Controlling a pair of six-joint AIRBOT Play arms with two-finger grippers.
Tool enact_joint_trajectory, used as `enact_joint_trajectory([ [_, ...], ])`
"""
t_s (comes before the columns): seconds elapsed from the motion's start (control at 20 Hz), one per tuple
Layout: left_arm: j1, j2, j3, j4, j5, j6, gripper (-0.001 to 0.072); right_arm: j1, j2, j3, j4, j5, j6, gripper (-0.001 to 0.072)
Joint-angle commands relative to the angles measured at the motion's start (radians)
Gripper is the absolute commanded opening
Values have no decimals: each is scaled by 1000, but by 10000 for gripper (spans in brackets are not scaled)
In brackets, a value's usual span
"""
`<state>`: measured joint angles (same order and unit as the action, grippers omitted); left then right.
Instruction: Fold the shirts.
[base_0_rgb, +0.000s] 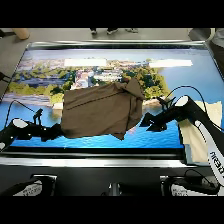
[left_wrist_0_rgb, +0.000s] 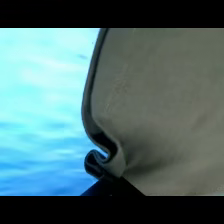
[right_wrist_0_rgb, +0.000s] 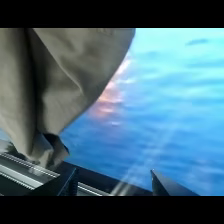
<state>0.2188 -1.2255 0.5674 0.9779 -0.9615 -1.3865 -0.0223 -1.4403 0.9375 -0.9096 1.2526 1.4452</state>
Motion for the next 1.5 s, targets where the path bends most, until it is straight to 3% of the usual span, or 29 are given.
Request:
enact_joint_trajectory([
  [0.0,-2,9,-1,-3,11,4,33,42,-18,-39,64,-85,-37,507],
  [0.1,-2,34,-1,-2,4,4,33,122,-43,-39,78,-150,-40,586],
  [0.2,-2,72,-1,-2,-10,4,33,182,-57,-39,104,-239,-30,576],
  [0.3,-2,113,-1,-3,-25,3,33,218,-58,-39,114,-335,9,463],
  [0.35,-2,133,-1,-3,-26,3,33,231,-58,-39,114,-377,38,329],
  [0.4,-2,156,2,-3,-26,3,33,238,-58,-39,113,-396,61,105],
  [0.45,-1,180,18,-2,-33,3,32,233,-51,-28,108,-373,66,19],
  [0.55,0,248,111,-2,-40,5,31,199,13,41,74,-270,-3,17],
  [0.65,0,351,311,2,-23,27,31,116,171,187,-29,-214,-6,16],
  [0.8,1,496,763,61,72,16,30,-32,462,523,-214,-248,-14,16],
  [0.9,1,548,1041,195,130,-79,30,-81,627,717,-356,-312,3,16],
  [1.0,1,582,1206,283,101,-210,30,-81,751,818,-423,-349,31,17],
  [1.1,0,614,1239,272,45,-262,30,-81,823,850,-452,-363,44,17],
  [1.2,0,619,1238,285,-45,-260,30,-81,841,856,-501,-334,80,18],
  [1.35,0,567,1214,259,-199,-260,30,-81,765,855,-500,-66,111,20],
  [1.45,-1,517,1159,121,-163,-177,31,-81,666,855,-500,123,115,21],
])
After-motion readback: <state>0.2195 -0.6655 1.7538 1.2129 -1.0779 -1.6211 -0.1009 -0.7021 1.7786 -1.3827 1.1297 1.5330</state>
